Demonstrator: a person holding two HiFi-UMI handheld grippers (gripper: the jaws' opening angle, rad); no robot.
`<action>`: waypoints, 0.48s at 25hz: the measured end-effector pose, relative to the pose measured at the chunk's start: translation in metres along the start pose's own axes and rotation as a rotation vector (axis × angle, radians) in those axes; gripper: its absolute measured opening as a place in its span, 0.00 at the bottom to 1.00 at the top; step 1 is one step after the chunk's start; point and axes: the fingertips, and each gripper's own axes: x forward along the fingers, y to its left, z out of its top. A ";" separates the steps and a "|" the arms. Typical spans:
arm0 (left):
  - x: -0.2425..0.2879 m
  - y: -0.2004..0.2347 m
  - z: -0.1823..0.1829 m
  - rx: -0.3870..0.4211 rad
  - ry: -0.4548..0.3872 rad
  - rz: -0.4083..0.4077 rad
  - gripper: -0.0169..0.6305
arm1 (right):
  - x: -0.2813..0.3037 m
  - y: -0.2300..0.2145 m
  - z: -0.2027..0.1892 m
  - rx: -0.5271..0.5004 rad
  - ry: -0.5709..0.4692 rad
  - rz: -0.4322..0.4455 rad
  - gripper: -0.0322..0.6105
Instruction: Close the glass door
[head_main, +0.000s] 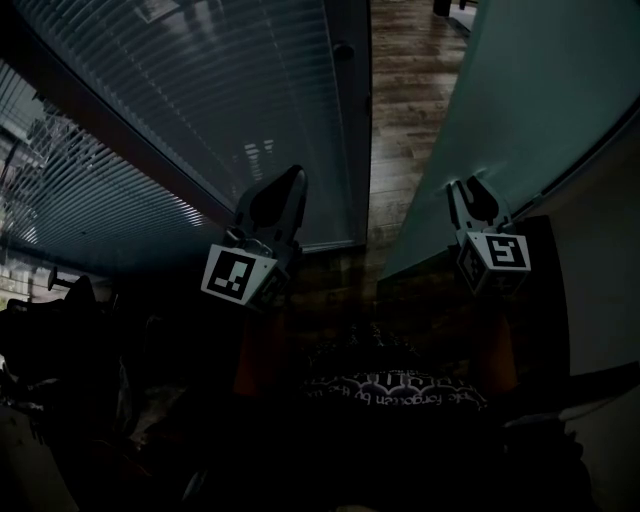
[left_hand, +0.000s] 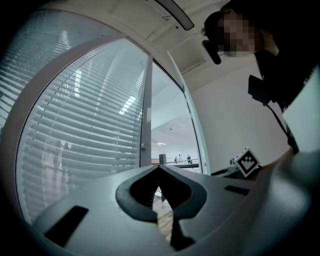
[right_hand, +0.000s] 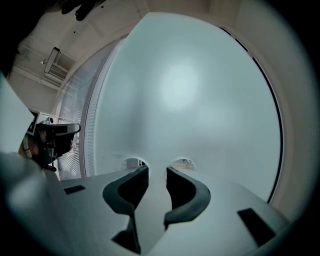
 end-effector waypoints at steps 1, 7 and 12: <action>0.000 0.000 0.000 0.003 -0.001 0.001 0.03 | 0.000 0.000 -0.001 0.000 0.001 0.002 0.22; 0.006 0.004 -0.001 0.008 -0.003 0.002 0.03 | 0.009 -0.002 -0.001 -0.002 0.000 0.004 0.22; 0.007 0.002 0.000 0.008 -0.006 0.002 0.03 | 0.009 -0.006 -0.001 0.000 0.003 -0.001 0.22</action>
